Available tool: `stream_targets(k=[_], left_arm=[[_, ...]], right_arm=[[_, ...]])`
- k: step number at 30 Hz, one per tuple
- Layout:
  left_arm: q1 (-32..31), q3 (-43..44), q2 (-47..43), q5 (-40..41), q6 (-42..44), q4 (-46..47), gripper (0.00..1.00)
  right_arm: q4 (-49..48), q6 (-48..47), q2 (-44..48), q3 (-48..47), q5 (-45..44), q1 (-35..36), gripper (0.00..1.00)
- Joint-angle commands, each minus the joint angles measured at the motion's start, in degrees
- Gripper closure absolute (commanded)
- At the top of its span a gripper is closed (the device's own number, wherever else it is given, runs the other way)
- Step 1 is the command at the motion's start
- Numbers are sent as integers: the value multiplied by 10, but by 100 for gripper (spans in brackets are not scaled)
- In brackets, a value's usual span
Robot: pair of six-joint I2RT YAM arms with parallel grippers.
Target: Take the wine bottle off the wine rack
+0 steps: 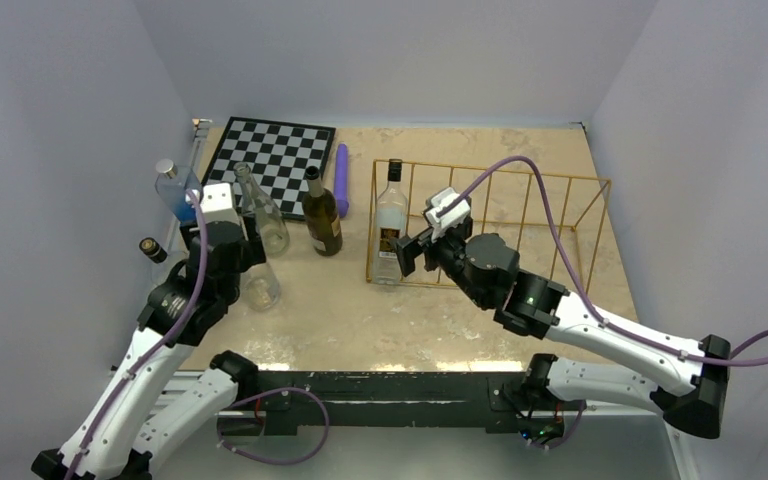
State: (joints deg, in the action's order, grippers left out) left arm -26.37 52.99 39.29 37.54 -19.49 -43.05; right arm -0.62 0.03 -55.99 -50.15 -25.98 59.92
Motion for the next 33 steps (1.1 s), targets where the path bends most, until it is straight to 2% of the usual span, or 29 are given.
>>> stream_targets(k=[1, 5, 14, 23, 30, 33], left_arm=[[1, -13, -63, -38, 22, 67, 18], [1, -37, -120, -73, 35, 98, 13], [1, -60, -191, -163, 34, 121, 13], [1, -55, -194, -165, 36, 115, 13], [1, -57, -202, -167, 36, 119, 13], [1, -58, -202, -165, 36, 119, 13]], right_arm=[[4, 60, -33, -47, 20, -47, 2], [0, 78, -87, -83, 78, -95, 10], [24, 92, -233, -206, 118, -158, 27], [48, 109, -371, -307, 107, -198, 32], [63, 133, -414, -327, 116, -216, 39], [57, 135, -423, -325, 124, -218, 46]])
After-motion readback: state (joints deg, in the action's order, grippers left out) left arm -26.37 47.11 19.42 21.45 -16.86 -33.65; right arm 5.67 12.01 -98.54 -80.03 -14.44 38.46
